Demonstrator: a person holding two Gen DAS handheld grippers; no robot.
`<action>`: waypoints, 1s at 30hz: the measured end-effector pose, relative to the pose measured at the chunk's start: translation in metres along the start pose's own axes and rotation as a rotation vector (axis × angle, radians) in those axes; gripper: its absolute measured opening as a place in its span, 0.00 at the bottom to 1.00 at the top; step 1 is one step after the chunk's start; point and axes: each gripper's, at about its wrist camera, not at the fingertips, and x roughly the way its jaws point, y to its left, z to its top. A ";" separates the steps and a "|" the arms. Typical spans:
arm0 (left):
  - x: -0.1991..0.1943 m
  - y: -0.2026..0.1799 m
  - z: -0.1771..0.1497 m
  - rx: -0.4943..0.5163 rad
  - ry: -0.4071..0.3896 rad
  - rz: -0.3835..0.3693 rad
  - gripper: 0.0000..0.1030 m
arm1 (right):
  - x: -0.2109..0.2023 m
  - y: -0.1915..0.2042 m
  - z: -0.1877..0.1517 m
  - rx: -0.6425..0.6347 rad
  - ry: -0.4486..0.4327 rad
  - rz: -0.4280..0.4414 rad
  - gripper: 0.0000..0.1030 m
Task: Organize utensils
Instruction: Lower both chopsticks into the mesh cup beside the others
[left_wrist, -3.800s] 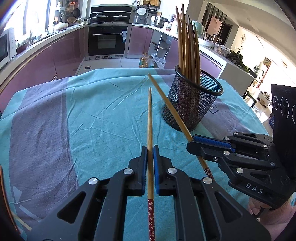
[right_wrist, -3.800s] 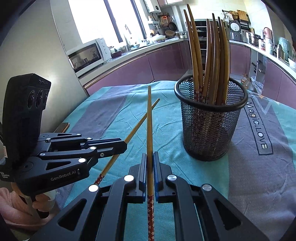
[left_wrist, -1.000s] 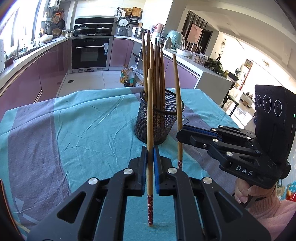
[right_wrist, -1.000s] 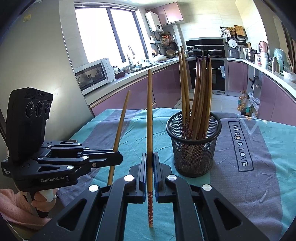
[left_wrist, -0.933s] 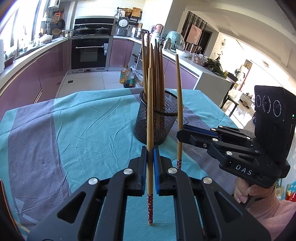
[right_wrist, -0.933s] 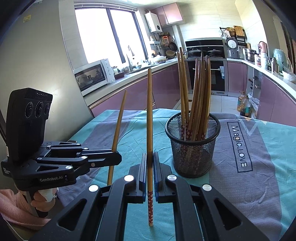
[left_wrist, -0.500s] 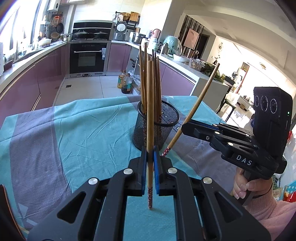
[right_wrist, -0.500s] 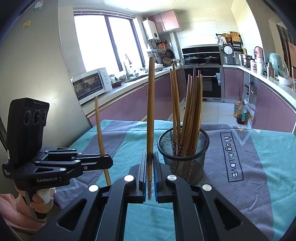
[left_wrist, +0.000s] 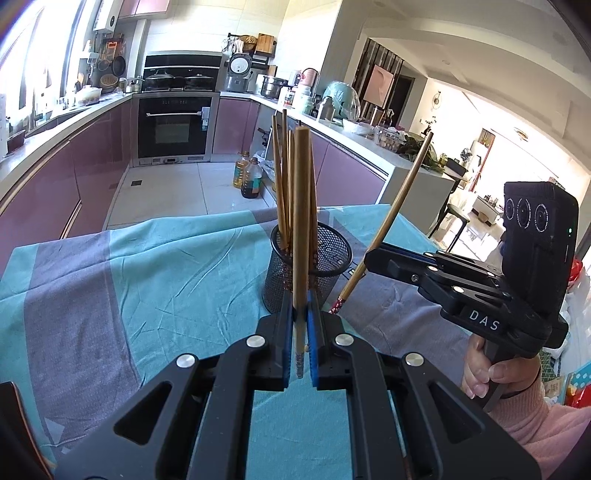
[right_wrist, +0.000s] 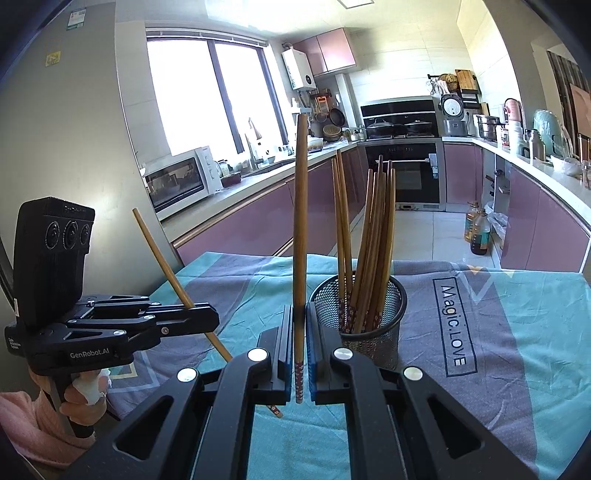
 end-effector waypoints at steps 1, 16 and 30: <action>0.000 0.000 0.001 0.001 -0.002 0.000 0.07 | 0.000 -0.001 0.001 0.001 -0.002 -0.001 0.05; -0.002 -0.009 0.016 0.034 -0.028 0.011 0.07 | -0.012 -0.004 0.011 -0.015 -0.043 -0.018 0.05; -0.017 -0.025 0.034 0.077 -0.086 0.008 0.07 | -0.024 -0.007 0.028 -0.034 -0.092 -0.026 0.05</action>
